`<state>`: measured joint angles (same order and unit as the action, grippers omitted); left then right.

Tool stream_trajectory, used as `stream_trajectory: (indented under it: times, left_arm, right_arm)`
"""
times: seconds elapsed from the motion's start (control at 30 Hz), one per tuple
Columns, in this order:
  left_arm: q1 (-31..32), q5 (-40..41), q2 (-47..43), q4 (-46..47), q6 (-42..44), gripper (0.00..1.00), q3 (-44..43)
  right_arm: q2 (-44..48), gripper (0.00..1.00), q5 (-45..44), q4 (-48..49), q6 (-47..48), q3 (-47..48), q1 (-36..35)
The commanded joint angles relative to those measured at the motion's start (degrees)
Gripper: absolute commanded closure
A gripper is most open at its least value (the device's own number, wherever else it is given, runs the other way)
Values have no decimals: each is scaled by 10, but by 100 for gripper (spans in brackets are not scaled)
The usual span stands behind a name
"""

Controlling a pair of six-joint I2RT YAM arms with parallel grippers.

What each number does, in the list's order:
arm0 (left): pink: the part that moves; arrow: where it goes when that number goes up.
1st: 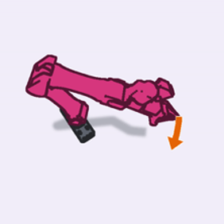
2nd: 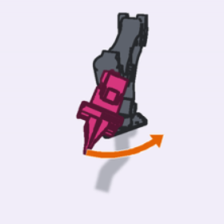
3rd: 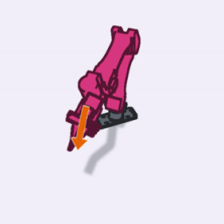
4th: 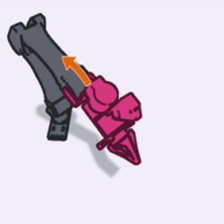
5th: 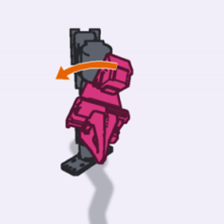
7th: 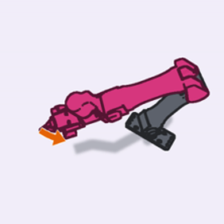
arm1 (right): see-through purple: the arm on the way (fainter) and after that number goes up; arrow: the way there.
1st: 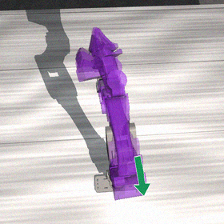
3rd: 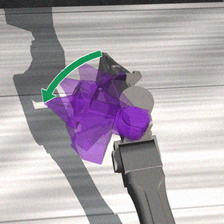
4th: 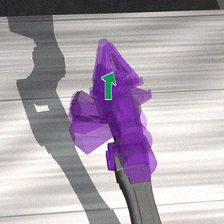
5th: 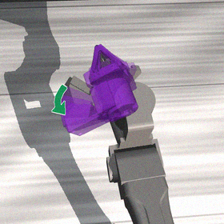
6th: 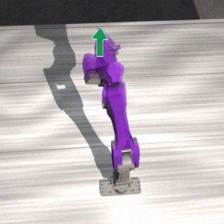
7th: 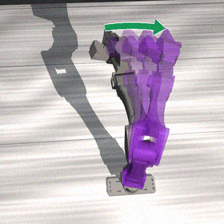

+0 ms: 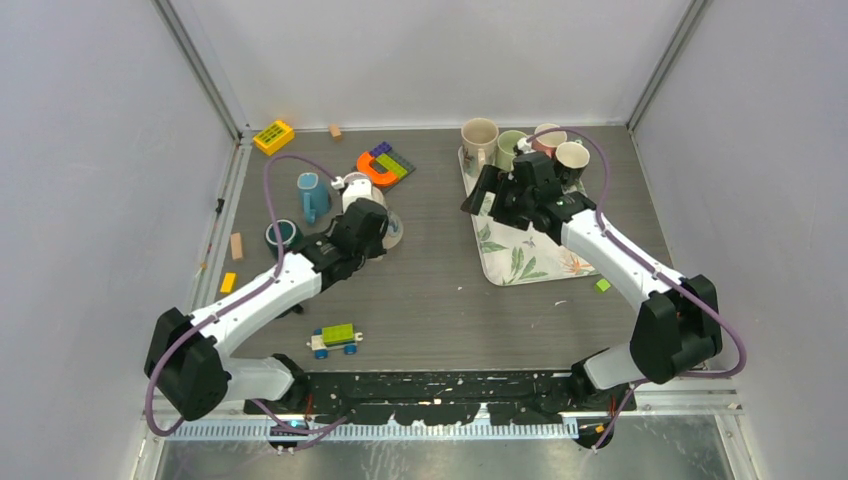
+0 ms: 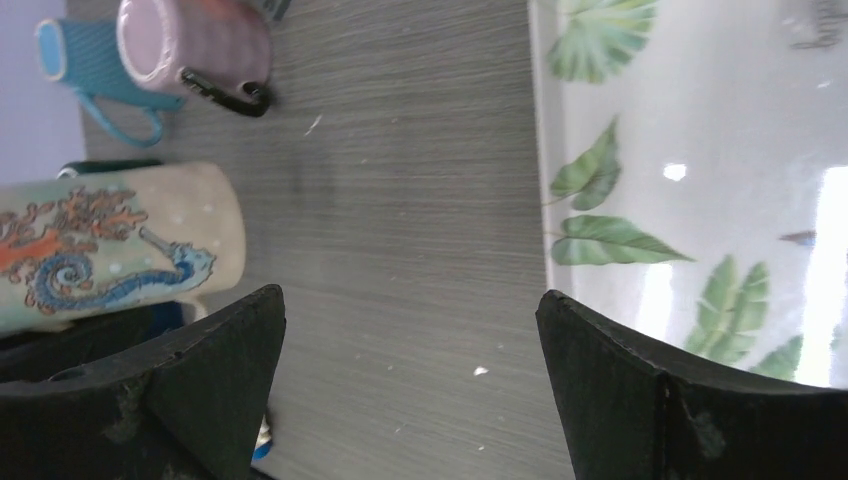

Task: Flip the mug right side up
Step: Turn over the cup at the center of the board.

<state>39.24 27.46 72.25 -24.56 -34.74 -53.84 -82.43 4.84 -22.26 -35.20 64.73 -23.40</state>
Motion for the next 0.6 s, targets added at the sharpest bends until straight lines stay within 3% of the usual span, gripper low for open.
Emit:
stream_trajectory:
  times: [0.0,0.27,0.57]
  left_arm:
    - [-7,-5,-37,52,-13,100,-67]
    - [-28,-73,-28,71,-41,100,-114]
    - [-56,-143,-14,109,-83,100,-148]
  right_arm:
    - [36,0,61,55,-37,14,-15]
    - [39,0,165,125,-71,-16,-16]
    - [14,0,299,337,-183,-73,-18]
